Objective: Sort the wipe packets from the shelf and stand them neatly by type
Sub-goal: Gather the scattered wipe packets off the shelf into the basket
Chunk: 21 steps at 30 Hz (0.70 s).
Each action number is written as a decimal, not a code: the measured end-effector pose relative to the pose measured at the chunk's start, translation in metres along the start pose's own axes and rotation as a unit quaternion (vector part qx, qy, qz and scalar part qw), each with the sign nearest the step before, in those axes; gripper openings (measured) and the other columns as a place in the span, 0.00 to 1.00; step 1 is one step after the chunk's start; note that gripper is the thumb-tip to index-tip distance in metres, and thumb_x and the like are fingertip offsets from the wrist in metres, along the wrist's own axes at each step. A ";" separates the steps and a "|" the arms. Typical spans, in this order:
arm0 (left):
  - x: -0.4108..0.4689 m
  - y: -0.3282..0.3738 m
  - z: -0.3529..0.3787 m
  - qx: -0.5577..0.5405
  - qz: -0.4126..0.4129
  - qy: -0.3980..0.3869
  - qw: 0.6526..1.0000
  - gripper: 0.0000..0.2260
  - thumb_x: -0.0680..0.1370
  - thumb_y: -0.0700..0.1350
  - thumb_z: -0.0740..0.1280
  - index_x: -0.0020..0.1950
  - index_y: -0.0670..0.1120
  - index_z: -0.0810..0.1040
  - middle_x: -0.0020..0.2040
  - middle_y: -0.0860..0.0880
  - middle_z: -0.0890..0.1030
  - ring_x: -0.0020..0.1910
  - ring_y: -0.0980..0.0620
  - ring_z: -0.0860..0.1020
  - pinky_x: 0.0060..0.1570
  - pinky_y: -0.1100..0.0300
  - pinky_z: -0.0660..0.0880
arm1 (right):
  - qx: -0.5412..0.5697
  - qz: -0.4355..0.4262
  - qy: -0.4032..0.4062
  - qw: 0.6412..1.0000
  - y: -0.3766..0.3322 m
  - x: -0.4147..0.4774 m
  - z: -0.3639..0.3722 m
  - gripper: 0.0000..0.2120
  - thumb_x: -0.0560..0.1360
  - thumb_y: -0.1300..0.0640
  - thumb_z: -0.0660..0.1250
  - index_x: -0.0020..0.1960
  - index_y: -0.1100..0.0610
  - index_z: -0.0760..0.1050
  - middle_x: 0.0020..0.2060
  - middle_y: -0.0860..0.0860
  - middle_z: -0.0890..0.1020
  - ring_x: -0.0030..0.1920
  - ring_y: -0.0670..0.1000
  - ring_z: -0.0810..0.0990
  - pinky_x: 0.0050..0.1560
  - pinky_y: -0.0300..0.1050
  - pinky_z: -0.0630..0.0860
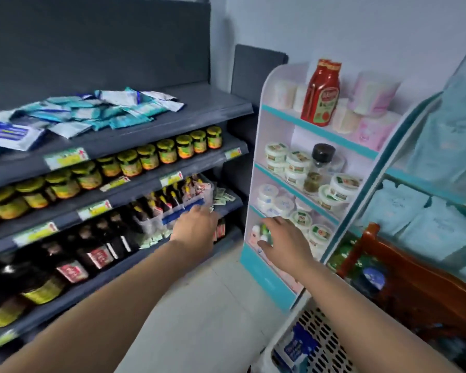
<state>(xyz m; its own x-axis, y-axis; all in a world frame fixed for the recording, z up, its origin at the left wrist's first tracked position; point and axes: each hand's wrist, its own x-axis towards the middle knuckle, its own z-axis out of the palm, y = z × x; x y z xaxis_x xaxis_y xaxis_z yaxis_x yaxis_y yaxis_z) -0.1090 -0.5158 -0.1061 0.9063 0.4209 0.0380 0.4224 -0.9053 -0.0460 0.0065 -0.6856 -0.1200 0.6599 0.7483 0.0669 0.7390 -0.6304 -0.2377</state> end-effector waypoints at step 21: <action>0.121 -0.318 -0.085 0.047 -0.157 0.083 0.983 0.14 0.77 0.44 0.61 0.62 0.46 0.71 0.59 0.46 0.74 0.62 0.46 0.69 0.55 0.52 0.70 | 0.006 -0.159 0.064 0.985 -0.225 0.314 -0.028 0.24 0.78 0.48 0.64 0.72 0.52 0.65 0.67 0.51 0.72 0.67 0.53 0.70 0.63 0.49 0.70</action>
<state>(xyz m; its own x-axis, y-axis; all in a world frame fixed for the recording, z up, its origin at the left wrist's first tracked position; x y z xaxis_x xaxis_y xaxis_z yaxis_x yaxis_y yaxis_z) -0.1349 -0.1821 -0.0025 0.7198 0.6561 0.2269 0.6870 -0.7202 -0.0969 0.0507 -0.3145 -0.0186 0.4076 0.8748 0.2620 0.9099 -0.3650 -0.1968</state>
